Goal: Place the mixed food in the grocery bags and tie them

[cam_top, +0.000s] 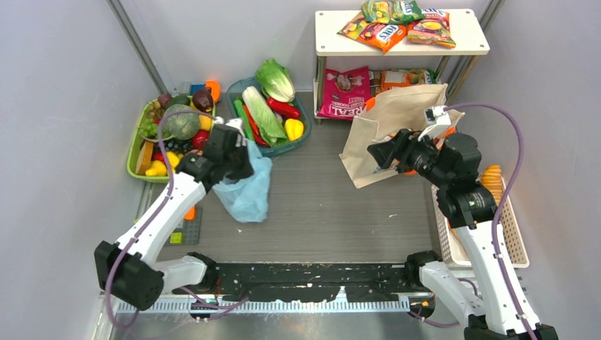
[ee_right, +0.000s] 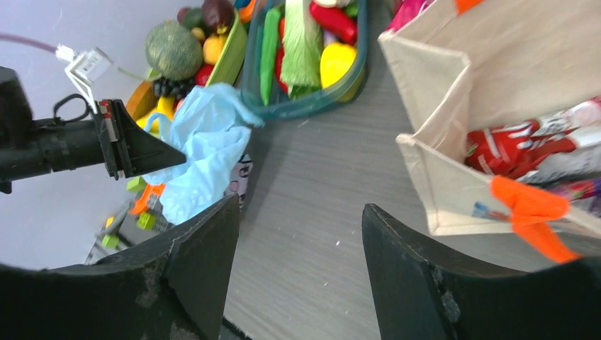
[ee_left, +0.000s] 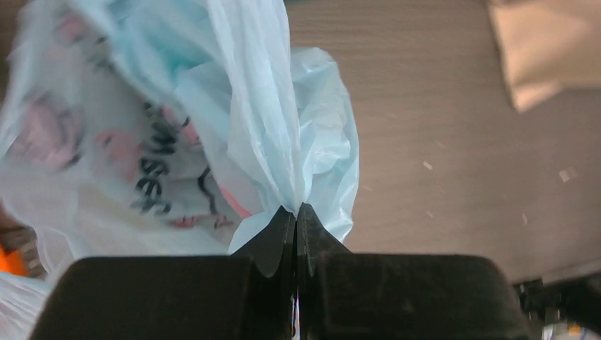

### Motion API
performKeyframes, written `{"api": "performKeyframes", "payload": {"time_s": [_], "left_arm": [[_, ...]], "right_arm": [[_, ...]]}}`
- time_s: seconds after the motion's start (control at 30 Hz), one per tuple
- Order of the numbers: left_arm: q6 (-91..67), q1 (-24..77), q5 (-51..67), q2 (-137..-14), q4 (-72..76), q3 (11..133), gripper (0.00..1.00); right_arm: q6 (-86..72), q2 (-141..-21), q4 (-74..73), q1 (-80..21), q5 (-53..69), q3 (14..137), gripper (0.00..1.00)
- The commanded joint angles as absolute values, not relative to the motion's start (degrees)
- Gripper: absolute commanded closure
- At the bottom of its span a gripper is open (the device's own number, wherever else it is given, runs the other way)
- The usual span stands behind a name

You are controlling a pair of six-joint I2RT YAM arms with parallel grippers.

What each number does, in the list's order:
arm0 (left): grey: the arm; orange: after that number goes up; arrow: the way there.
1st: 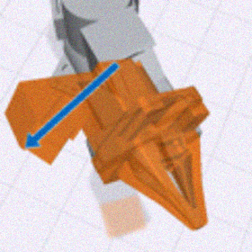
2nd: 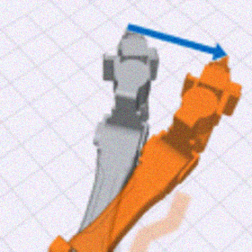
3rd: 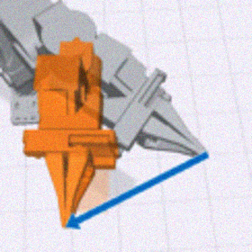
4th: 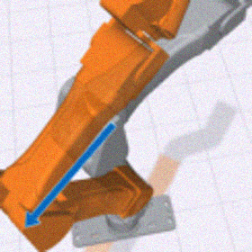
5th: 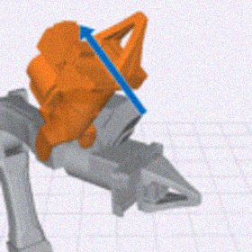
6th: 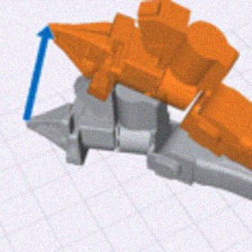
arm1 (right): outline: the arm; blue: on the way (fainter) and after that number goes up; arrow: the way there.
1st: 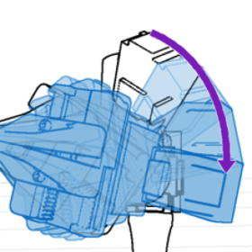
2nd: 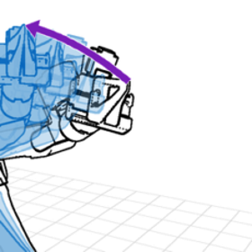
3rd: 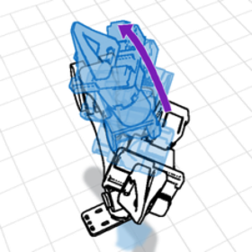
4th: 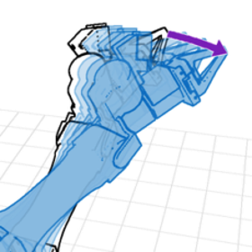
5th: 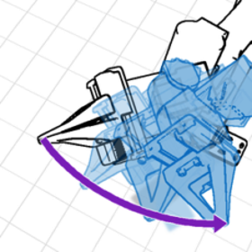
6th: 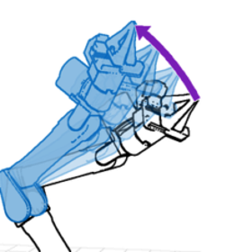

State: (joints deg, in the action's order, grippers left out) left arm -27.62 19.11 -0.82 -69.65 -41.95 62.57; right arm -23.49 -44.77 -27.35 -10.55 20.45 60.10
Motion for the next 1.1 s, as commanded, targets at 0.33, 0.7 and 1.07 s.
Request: {"api": "performKeyframes", "payload": {"time_s": [0.33,0.7,1.07], "left_arm": [[-30.58,49.48,-15.35,-65.91,-27.44,61.52,1.00],[-29.77,63.03,-18.21,-68.75,-11.80,53.84,0.99],[-26.53,63.53,-19.11,-66.00,-25.37,65.67,0.16]], "right_arm": [[-28.80,-42.67,-27.11,-20.22,20.08,49.96,0.29],[-37.30,-38.64,-32.38,-23.53,13.22,43.31,0.24],[-33.34,-44.48,-33.45,-25.42,11.79,45.99,0.23]]}}
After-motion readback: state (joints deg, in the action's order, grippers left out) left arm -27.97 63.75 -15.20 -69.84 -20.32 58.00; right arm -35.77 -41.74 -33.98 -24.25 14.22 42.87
